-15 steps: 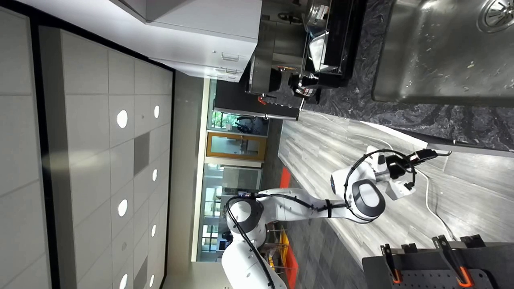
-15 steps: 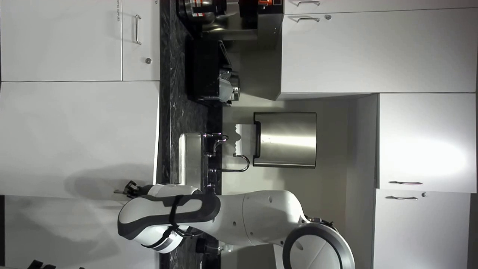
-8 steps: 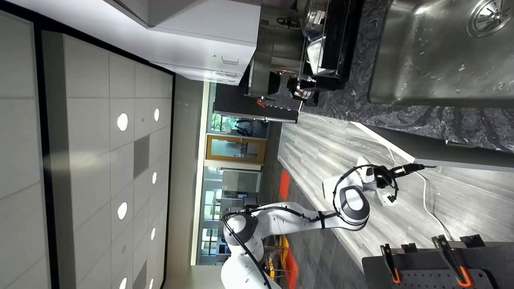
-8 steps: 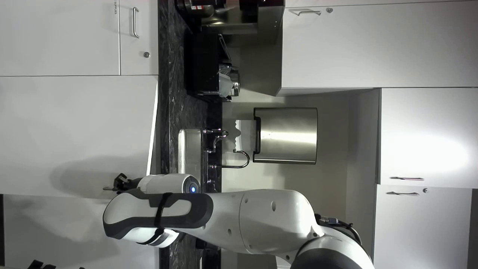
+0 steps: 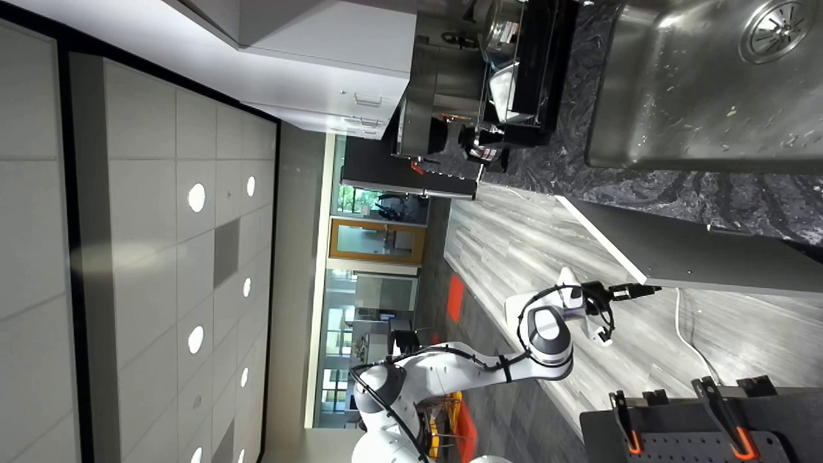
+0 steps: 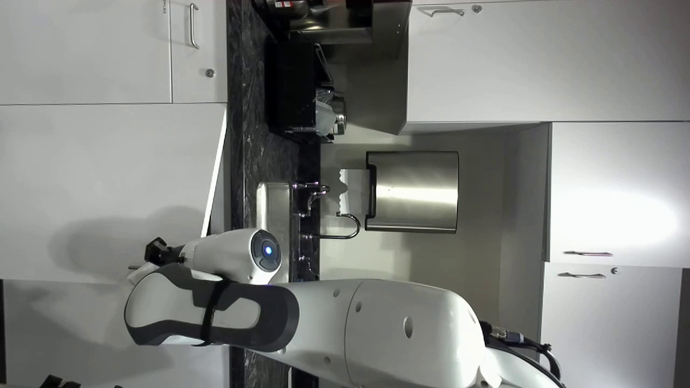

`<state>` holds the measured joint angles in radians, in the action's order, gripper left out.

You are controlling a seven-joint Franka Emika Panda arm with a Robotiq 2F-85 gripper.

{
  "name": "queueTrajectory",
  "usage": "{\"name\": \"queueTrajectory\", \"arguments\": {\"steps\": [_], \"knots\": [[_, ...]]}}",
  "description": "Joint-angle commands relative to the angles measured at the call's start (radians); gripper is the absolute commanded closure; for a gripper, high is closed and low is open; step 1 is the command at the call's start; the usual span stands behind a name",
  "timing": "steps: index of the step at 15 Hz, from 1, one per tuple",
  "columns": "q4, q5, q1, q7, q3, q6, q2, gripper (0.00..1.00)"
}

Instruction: Open the left bottom cabinet door

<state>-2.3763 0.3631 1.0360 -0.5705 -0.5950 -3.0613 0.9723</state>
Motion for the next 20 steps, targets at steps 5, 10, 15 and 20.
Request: {"name": "queueTrajectory", "arguments": {"steps": [5,10,15,20], "knots": [[0.072,-0.151,0.176,-0.130,-0.089,0.196,-0.047,0.96],[0.107,-0.250,0.239,-0.319,-0.107,0.314,-0.089,0.96],[0.169,-0.359,0.227,-0.482,-0.083,0.414,-0.121,0.58],[0.204,-0.539,0.235,-0.519,-0.054,0.555,-0.168,0.40]]}}
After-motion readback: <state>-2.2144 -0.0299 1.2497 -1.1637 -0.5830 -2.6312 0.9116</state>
